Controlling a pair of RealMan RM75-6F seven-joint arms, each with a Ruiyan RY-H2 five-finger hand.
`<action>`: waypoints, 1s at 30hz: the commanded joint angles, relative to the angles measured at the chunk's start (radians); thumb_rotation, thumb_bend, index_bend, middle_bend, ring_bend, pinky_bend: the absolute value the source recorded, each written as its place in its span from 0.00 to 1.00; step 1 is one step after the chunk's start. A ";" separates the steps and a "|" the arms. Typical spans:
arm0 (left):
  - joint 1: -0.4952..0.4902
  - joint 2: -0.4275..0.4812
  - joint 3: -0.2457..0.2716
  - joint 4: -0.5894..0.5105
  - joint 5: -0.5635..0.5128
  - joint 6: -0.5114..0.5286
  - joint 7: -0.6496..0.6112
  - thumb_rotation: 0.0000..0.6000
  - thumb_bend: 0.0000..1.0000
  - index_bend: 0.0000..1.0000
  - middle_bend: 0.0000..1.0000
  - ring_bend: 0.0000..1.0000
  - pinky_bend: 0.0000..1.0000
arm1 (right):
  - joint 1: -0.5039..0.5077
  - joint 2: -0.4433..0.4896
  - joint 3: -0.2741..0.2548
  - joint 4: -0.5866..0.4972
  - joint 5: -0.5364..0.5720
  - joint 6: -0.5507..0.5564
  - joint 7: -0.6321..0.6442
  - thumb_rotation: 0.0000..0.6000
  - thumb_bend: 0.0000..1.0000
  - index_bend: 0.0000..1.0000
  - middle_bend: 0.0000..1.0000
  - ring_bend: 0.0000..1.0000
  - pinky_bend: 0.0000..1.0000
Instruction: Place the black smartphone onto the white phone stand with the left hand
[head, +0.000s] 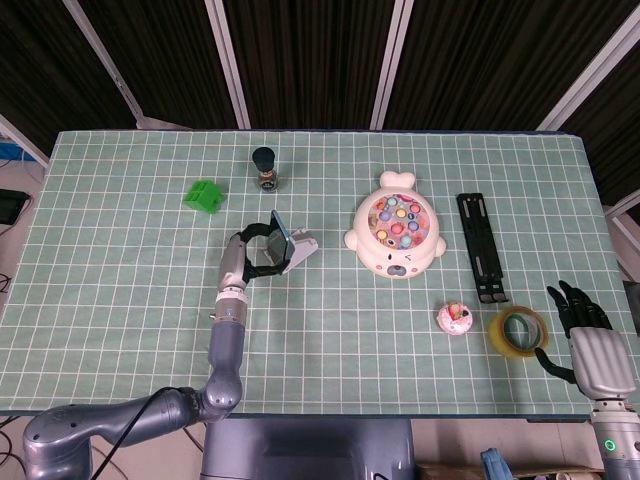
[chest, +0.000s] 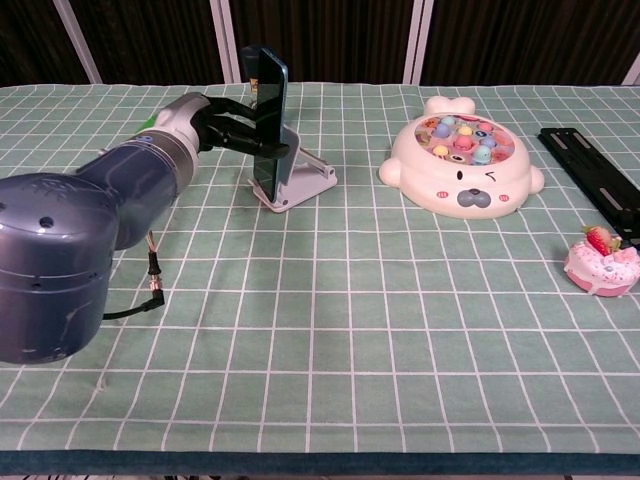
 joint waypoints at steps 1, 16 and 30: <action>0.003 -0.003 0.001 0.003 0.013 -0.004 -0.016 1.00 0.29 0.55 0.61 0.17 0.01 | 0.000 0.000 0.000 0.000 0.000 0.000 0.000 1.00 0.36 0.07 0.00 0.00 0.15; 0.015 -0.039 -0.001 0.043 0.069 0.001 -0.103 1.00 0.29 0.54 0.61 0.17 0.02 | 0.000 0.001 -0.001 0.000 -0.001 0.000 0.004 1.00 0.36 0.07 0.00 0.00 0.15; 0.021 -0.056 -0.010 0.066 0.087 0.006 -0.117 1.00 0.29 0.54 0.61 0.17 0.02 | 0.000 0.002 -0.002 0.002 -0.003 -0.001 0.011 1.00 0.36 0.07 0.00 0.00 0.15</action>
